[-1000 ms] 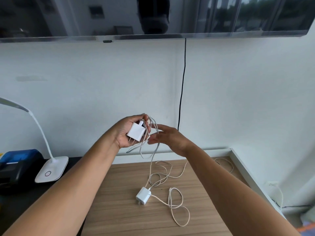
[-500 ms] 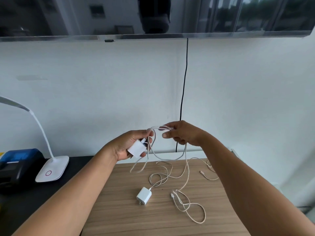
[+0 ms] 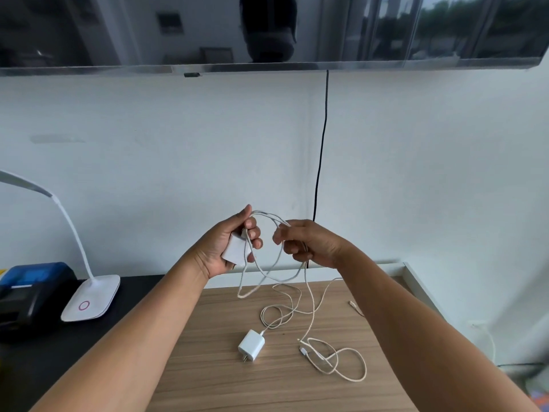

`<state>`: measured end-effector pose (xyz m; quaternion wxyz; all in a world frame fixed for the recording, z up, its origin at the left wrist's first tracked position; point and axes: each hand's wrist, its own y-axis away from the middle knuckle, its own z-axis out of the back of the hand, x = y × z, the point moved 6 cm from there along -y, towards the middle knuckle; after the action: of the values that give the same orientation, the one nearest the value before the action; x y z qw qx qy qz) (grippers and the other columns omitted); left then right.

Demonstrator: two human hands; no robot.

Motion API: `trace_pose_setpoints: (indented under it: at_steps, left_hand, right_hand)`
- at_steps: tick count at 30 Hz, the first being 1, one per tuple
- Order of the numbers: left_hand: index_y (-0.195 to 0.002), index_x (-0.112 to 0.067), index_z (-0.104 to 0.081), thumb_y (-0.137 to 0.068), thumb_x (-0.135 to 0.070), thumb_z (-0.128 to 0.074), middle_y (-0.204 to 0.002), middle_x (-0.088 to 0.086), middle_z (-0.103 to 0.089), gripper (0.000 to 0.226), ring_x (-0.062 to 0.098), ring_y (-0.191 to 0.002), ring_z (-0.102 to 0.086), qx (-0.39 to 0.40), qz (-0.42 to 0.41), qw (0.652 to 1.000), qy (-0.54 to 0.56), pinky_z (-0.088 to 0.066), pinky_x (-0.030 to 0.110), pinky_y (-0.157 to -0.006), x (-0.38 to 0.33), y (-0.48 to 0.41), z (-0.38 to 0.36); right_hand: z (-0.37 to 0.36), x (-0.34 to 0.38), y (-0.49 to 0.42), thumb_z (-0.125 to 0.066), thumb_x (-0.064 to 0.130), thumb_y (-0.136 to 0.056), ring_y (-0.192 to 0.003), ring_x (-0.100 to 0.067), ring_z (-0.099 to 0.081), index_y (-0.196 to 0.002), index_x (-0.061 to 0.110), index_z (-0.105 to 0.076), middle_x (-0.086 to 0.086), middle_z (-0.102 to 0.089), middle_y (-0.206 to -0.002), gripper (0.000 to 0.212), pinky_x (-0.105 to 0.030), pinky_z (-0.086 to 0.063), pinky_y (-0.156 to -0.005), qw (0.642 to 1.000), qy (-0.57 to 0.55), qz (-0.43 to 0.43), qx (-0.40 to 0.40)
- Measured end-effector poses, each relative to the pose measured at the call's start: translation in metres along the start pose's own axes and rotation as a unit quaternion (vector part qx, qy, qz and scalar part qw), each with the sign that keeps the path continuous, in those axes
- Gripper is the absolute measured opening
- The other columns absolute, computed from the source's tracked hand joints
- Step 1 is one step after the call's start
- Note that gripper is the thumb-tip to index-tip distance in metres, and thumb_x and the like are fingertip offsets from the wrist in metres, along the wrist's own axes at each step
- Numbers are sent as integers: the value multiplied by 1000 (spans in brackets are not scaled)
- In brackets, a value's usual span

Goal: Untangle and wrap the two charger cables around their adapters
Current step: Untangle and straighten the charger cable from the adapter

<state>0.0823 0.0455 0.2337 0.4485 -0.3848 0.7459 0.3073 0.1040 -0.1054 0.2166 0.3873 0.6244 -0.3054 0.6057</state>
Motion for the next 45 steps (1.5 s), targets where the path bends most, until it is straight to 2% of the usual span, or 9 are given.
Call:
trace_pose_setpoints:
  at_steps: [3,6,12,17,20,23,28,39,45]
  left_hand:
    - [-59,-23,-52,-52,-54,-89,-65,-2,-54,49,18,-66,-64,-24,-1,999,-21,-49,27,-49,-1,6,11]
    - [-59,-20,-56,-51,-50,-91,-67,1,-62,47,26,-80,-71,-18,10,999,-34,-55,31,-50,2,15,18]
    - [-68,-18,-63,-54,-49,-90,-58,0,-51,44,23,-83,-69,-21,-34,999,8,-59,35,-56,6,10,9]
    - [-71,-17,-59,-89,-37,-56,-53,-2,-50,27,29,-106,-68,-86,-76,993,32,-59,41,-81,5,7,20]
    - [-69,-16,-62,-89,-34,-55,-49,-3,-48,28,23,-72,-70,-85,-84,988,96,-50,47,-98,3,8,17]
    - [-74,-17,-62,-95,-33,-49,-47,-6,-45,30,13,-49,-53,-92,-104,977,160,-57,45,-88,-1,5,17]
    - [-81,-20,-67,-91,-35,-55,-51,-10,-45,22,8,-51,-50,-119,-92,978,147,-47,19,-51,-12,2,21]
    - [-73,-22,-61,-94,-35,-53,-53,-10,-47,25,8,-53,-53,-193,-78,968,143,-45,17,-50,-39,8,71]
    - [-76,-21,-57,-98,-34,-50,-56,-8,-53,26,10,-50,-55,-232,-81,961,123,-47,17,-50,-45,9,86]
  right_hand:
    - [15,-1,-1,-56,11,-91,-66,-19,-58,-78,11,-58,-6,-63,-73,13,-26,-39,-50,999,-17,5,-40]
    - [45,-7,-1,-61,5,-89,-54,-23,-55,-72,12,-52,-5,-48,-57,21,-34,-50,-58,989,-45,7,-143]
    - [54,-19,-7,-75,15,-82,-50,-16,-52,-81,14,-57,-1,-46,-57,17,-24,-38,-44,970,-103,41,-215]
    - [53,-26,-6,-77,23,-80,-54,-13,-59,-91,15,-67,1,-48,-58,17,-21,-20,-41,967,-118,40,-223]
    - [52,-25,-5,-79,28,-78,-53,-12,-55,-97,13,-74,1,-55,-61,25,-23,-22,-43,968,-90,44,-230]
    - [49,-25,-7,-78,33,-79,-49,-13,-47,-93,9,-75,-2,-61,-69,27,-21,-23,-42,973,-41,37,-224]
    - [47,-38,-7,-77,32,-81,-50,-12,-38,-98,15,-75,2,-57,-68,25,-22,-27,-45,983,20,-4,-181]
    - [97,-102,24,-76,23,-81,-48,-12,-29,-83,13,-76,2,-44,-60,11,-22,-23,-44,941,-14,-65,-332]
    - [95,-111,23,-63,19,-88,-70,-22,-57,-88,8,-74,-10,-68,-75,16,-29,-45,-63,891,253,-132,-352]
